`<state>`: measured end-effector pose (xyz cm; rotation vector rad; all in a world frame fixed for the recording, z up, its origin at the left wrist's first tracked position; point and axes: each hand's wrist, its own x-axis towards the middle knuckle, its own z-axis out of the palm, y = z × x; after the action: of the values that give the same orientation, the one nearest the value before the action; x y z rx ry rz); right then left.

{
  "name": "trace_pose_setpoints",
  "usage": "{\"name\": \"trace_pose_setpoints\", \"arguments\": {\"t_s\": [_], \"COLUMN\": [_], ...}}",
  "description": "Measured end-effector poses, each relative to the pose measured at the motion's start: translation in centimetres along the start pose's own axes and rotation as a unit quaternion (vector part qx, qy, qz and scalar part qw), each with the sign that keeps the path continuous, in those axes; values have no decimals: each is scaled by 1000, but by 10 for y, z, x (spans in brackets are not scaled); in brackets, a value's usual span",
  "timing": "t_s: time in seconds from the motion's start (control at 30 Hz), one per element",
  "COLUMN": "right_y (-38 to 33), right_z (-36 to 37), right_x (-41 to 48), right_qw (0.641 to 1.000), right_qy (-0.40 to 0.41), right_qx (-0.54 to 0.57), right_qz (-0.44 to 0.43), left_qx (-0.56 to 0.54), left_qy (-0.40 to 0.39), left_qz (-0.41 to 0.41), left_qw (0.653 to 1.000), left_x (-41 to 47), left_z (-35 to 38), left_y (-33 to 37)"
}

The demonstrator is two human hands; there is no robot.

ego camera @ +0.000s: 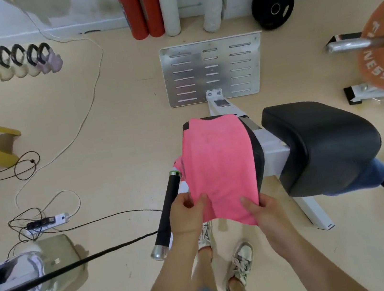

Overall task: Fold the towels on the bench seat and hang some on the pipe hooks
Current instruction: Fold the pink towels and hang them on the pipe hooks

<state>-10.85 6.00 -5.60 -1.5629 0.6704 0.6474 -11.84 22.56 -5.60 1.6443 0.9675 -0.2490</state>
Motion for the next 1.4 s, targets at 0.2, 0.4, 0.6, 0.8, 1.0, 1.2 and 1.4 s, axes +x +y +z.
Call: {"name": "trace_pose_setpoints", "arguments": {"t_s": [0.2,0.4,0.6,0.8,1.0,1.2,1.4], "right_y": [-6,-13,-13,-22,-44,-76,-85], "right_z": [-6,-12,-17,-19,-25,-23,-14], "right_x": [-32,-58,-70,-75,-68,-15,11], "right_qw": [997,999,995,992,992,994,987], "right_qy": [-18,-1,-73,-112,-68,-79,-70], "right_qx": [68,33,-37,41,-102,-27,57], "right_qz": [16,-26,-56,-29,-39,71,130], "left_qx": [-102,-194,46,414,452,442,304], "left_qy": [-117,-138,-31,-154,-163,-242,-387], "left_qz": [-108,-94,116,429,377,348,181], "left_qw": [982,967,992,788,792,790,851], "left_x": [-15,-44,-67,-98,-74,-61,-53], "left_z": [1,-11,-24,-14,-11,-32,-40], "left_y": [1,-6,-12,-5,27,68,80]}}
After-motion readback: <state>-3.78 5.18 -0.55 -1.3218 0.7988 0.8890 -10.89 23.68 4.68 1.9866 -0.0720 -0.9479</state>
